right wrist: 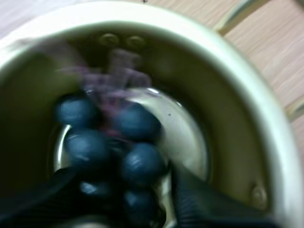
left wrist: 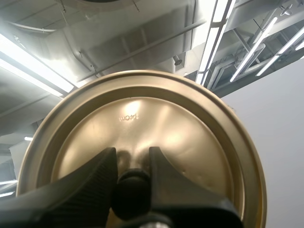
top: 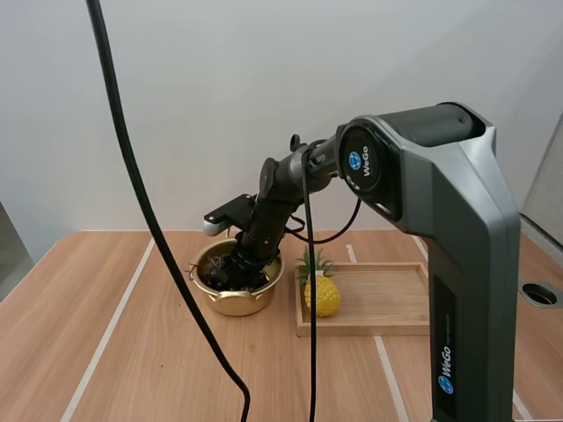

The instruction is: Open the pot, put the grape inside, and close it

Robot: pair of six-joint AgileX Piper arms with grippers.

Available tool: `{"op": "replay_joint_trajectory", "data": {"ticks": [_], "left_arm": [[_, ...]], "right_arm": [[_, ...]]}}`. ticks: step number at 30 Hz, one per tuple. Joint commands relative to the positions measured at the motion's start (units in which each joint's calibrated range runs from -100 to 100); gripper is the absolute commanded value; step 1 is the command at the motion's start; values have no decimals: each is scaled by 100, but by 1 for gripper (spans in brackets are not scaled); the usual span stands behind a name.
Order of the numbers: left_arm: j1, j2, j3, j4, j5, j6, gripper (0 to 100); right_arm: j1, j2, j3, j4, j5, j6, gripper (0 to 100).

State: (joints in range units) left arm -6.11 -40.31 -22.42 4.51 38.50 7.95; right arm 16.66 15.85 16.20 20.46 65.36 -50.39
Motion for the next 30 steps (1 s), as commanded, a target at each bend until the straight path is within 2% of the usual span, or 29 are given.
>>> {"op": "replay_joint_trajectory", "data": {"ticks": [1, 11, 20, 26, 30], "left_arm": [[5, -39, -28, 46, -205, -36, 0], [5, -39, -28, 46, -205, -36, 0], [5, -39, -28, 46, -205, -36, 0], [5, -39, -28, 46, -205, -36, 0], [5, -39, -28, 46, -205, -36, 0]], "right_arm": [[2, 18, 92, -198, 588, 32, 100], [2, -453, -49, -152, 586, 82, 100], [2, -1554, -130, -152, 586, 147, 100], [2, -2353, -130, -336, 586, 402, 100], [2, -2988, -130, -417, 980, 662, 100]]}}
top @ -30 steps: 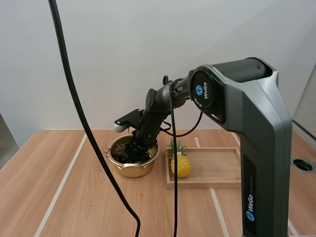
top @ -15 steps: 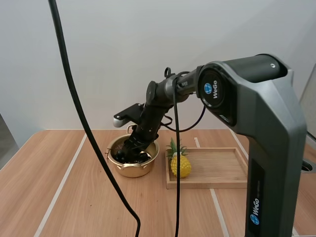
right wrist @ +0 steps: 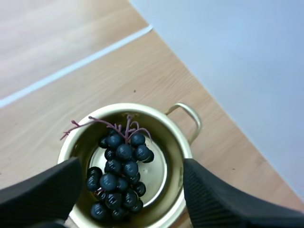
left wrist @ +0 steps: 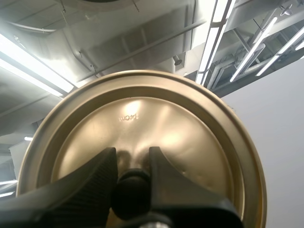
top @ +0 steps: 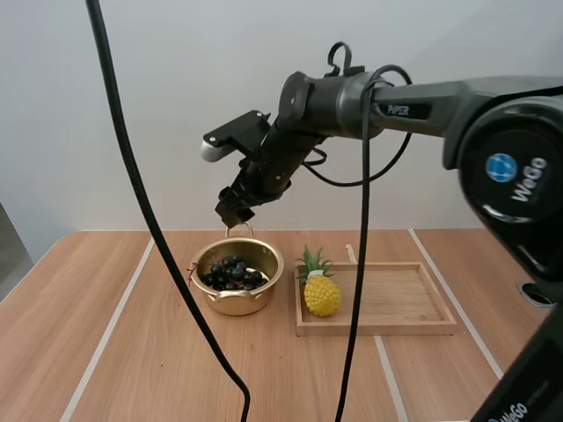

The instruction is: Open the pot, put the grape inside, and close it

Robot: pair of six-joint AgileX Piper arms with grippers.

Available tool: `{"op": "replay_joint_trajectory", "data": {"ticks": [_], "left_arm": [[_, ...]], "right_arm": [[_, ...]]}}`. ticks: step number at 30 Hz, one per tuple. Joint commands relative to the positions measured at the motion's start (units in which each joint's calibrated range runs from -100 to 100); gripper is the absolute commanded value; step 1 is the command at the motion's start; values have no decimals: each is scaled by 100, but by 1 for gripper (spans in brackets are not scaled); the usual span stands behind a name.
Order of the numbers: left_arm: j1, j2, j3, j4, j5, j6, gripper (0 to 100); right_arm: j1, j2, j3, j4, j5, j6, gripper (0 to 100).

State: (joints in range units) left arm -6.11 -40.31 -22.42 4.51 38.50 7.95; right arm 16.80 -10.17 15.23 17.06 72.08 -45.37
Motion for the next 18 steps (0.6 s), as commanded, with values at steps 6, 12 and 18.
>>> {"op": "replay_joint_trajectory", "data": {"ticks": [6, 12, 18], "left_arm": [[5, -39, -28, 46, -205, -36, 0], [5, -39, -28, 46, -205, -36, 0], [5, -39, -28, 46, -205, -36, 0]], "right_arm": [[-12, -1381, -33, -77, 777, 385, 100], [-12, -2688, -33, -580, 868, 779, 100], [-12, -3883, -33, -1352, 1015, 964, 100]]}}
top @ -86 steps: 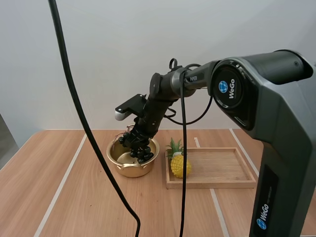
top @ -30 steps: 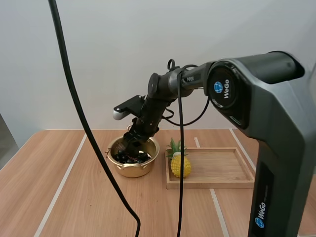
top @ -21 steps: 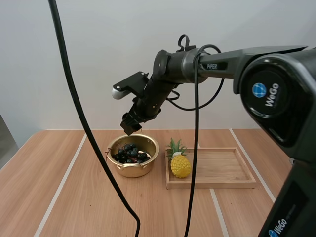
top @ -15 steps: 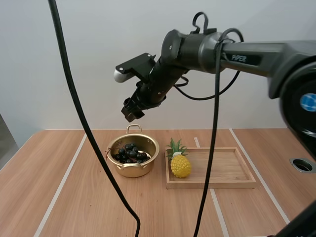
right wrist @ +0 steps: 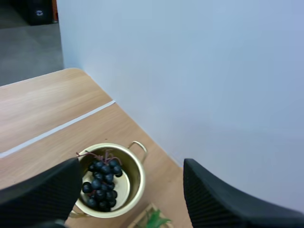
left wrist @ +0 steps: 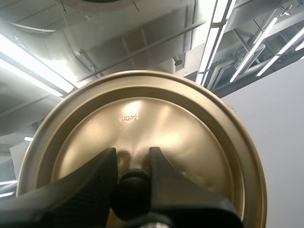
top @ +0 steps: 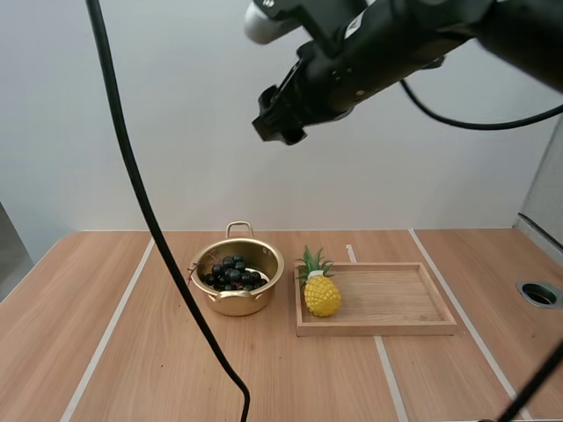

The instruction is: Open the pot, put the grape inside, and close it

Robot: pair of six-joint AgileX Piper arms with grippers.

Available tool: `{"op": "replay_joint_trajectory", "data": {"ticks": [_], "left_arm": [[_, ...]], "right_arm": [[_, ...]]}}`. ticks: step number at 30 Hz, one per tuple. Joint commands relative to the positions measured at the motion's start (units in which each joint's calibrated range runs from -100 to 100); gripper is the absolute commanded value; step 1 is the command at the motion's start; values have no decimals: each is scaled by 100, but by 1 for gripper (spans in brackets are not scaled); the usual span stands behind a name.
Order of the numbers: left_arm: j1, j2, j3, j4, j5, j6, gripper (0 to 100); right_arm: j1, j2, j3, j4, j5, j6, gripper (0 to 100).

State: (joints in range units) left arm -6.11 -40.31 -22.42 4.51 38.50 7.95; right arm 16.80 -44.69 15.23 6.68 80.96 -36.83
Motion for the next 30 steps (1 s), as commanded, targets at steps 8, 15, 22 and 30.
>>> {"op": "replay_joint_trajectory", "data": {"ticks": [8, 15, 22, 30], "left_arm": [[5, -39, -28, 46, -205, -36, 0], [5, -39, -28, 46, -205, -36, 0], [5, -39, -28, 46, -205, -36, 0], [5, -39, -28, 46, -205, -36, 0]], "right_arm": [[-12, -1673, -33, -556, 928, 252, 100], [-12, -2113, -33, -629, 1904, 263, 19], [-12, -2366, -33, -604, 1904, 432, 0], [-20, -2755, 98, -475, 1904, 537, 0]]}}
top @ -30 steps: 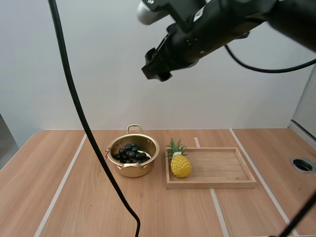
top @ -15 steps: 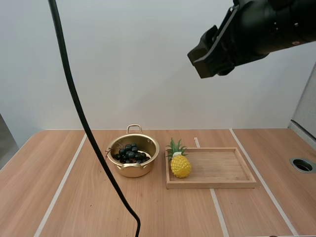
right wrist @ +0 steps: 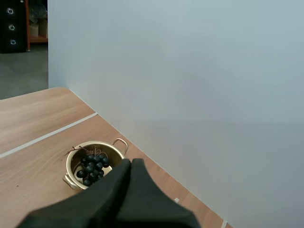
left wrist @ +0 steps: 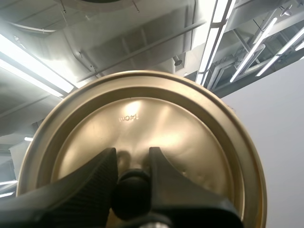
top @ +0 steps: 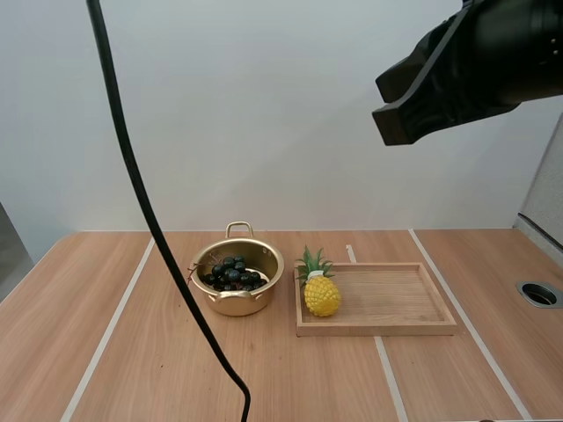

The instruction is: Open the pot, put the grape inside, and close it

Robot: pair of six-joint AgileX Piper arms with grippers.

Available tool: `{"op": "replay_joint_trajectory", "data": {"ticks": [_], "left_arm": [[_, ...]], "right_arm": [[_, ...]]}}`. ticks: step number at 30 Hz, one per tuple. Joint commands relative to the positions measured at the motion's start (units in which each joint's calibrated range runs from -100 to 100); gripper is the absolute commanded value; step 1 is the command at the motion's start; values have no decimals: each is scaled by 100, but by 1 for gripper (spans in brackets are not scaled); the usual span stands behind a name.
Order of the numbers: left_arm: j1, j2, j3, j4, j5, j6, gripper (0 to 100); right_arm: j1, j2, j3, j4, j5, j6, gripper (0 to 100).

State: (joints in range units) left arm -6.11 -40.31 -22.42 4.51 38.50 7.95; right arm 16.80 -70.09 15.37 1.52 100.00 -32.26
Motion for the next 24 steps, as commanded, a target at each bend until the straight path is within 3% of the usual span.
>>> {"op": "replay_joint_trajectory", "data": {"ticks": [1, 12, 24], "left_arm": [[5, -39, -28, 46, -205, -36, 0], [5, -39, -28, 46, 23, -36, 0], [5, 38, 391, 46, 2912, -295, 0]], "right_arm": [[-28, -336, 216, 41, 0, 80, 0], [-28, -1380, 1790, 19, 0, 91, 0], [-28, -1465, 1836, 145, 0, 91, 0]]}}
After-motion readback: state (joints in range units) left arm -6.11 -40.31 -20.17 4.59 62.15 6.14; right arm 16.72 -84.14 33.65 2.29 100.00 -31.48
